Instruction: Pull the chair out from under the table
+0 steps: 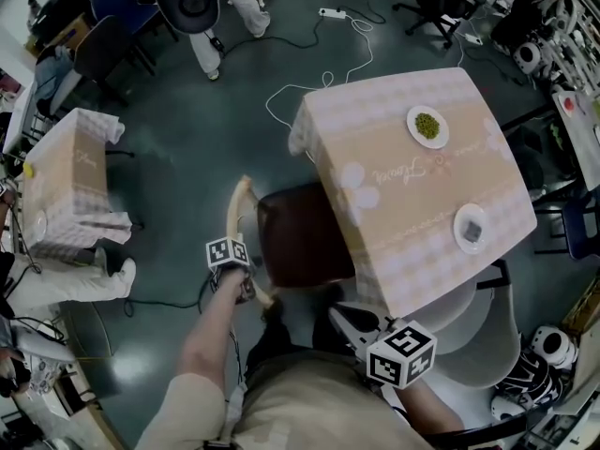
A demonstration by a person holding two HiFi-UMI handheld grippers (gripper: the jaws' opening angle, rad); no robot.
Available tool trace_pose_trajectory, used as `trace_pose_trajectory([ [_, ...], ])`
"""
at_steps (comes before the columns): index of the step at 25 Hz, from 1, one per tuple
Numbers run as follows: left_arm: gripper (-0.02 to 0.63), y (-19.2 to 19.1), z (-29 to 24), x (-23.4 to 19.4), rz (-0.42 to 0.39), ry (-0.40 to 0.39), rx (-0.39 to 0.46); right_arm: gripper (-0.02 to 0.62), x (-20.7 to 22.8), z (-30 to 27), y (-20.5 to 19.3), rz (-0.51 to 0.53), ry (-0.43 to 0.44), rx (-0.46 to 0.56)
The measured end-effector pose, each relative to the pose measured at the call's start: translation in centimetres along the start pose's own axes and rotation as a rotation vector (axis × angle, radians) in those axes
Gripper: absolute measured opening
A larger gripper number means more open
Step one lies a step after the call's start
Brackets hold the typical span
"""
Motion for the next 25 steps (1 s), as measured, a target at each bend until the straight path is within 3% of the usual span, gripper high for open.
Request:
trace_pose_trajectory([
  [25, 0.181, 1.3, 1.5, -2.3, -0.011, 0.009, 0.012, 0.009, -1.8, -1.0, -0.5, 0.026, 0.011, -0.025],
])
Point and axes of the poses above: the fingertips, and each gripper's own axes: z backward along the fingers, x to its right, y out of its top, the point moved 4 cm from there along z, backward along the fingers, and after that the axes turned 9 degrees about x, right-handed, at the moved point
